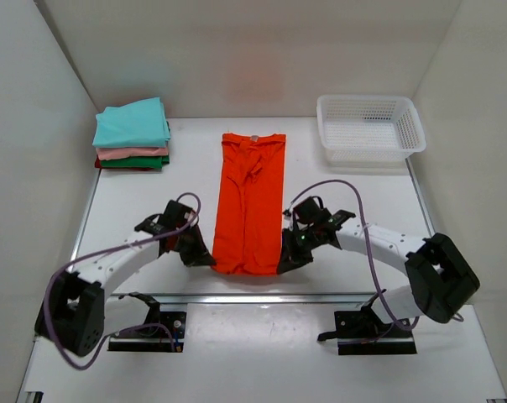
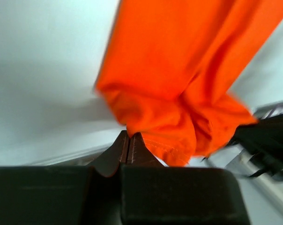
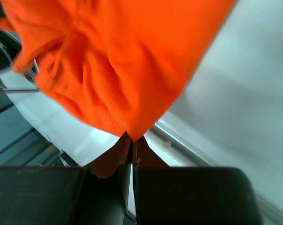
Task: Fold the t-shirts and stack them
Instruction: Fold the folded rectangular tshirt in 1/3 of the way
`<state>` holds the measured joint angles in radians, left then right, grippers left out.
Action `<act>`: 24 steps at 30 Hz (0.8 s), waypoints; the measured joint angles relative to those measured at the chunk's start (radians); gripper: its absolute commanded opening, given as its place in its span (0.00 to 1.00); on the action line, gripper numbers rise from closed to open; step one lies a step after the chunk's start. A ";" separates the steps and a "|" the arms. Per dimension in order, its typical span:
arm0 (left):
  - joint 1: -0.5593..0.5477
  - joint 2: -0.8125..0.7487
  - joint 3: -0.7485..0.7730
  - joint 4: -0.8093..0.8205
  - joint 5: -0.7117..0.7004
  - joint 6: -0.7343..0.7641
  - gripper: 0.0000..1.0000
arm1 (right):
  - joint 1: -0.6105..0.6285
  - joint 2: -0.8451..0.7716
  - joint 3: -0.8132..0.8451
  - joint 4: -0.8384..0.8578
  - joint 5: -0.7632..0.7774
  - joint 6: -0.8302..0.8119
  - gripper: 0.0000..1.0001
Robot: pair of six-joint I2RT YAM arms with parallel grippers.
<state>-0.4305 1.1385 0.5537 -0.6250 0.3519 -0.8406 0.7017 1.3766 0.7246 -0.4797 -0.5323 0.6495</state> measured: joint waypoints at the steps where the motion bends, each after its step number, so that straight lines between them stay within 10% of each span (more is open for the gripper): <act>1: 0.022 0.047 0.043 0.013 0.001 0.011 0.00 | -0.031 0.024 0.032 -0.011 -0.010 -0.023 0.00; 15: 0.214 0.774 0.770 0.125 0.027 0.096 0.00 | -0.323 0.517 0.661 -0.153 -0.038 -0.254 0.00; 18: 0.233 0.877 0.903 0.116 0.035 0.109 0.43 | -0.356 0.646 0.825 -0.197 -0.030 -0.274 0.19; 24: 0.286 0.998 1.027 0.125 0.064 0.090 0.57 | -0.397 0.828 1.091 -0.268 0.056 -0.303 0.53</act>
<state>-0.1448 2.1365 1.5806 -0.4999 0.4160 -0.7509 0.3046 2.2044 1.8160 -0.7479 -0.4767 0.3466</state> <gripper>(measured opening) 0.549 0.493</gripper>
